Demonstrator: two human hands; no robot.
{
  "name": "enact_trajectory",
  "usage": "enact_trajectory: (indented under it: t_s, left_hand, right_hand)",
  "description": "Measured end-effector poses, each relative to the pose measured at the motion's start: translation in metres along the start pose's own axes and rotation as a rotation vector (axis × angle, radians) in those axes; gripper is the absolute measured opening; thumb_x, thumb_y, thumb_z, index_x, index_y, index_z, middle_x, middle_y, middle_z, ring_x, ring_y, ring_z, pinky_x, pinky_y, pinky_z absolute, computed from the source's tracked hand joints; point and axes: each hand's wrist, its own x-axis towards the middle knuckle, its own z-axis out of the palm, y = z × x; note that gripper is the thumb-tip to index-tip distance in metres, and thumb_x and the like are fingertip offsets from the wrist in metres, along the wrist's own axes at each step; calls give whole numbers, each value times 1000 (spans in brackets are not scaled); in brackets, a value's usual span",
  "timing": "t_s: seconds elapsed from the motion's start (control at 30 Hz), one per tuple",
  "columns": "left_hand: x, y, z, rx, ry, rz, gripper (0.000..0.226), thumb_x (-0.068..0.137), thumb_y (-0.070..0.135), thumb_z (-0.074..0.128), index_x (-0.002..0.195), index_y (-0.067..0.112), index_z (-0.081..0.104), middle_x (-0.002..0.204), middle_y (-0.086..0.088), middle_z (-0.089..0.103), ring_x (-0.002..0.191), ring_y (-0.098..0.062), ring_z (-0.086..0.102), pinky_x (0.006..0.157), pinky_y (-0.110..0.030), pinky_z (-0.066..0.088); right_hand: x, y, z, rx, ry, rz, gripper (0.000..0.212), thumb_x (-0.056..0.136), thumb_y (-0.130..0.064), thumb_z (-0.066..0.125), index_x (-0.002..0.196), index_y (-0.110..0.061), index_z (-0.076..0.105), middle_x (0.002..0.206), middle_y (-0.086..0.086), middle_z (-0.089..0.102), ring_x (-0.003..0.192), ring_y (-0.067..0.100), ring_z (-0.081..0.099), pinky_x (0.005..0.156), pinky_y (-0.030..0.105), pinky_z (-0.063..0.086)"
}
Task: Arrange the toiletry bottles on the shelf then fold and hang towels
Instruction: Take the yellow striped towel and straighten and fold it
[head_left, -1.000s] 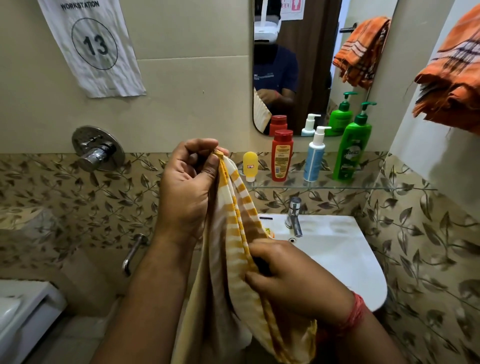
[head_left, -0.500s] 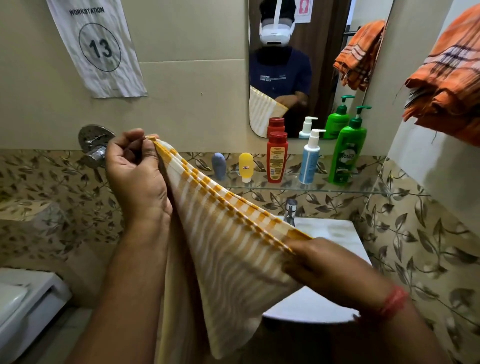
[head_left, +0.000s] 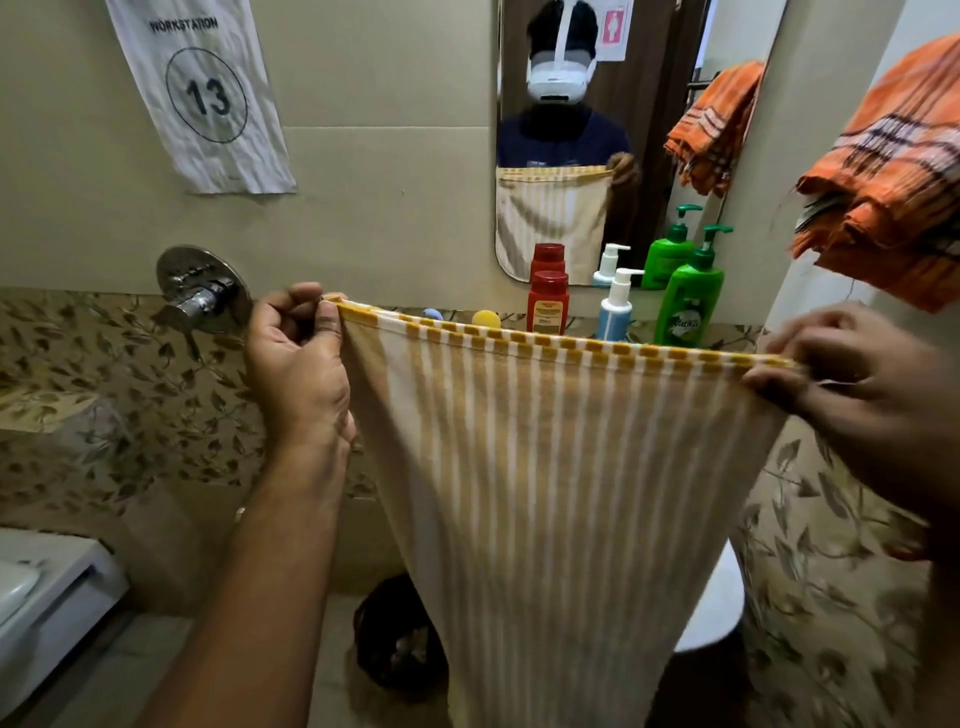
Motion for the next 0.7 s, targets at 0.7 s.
enact_trajectory:
  t_s: [0.7]
  left_hand:
    - [-8, -3, 3, 26, -31, 34, 27, 95, -3, 62, 93, 24, 62, 92, 3, 65, 85, -4, 64, 81, -18, 51]
  right_hand:
    - [0, 5, -15, 435, 6, 70, 14, 78, -30, 72, 88, -22, 68, 81, 3, 68, 78, 28, 67, 68, 40, 58]
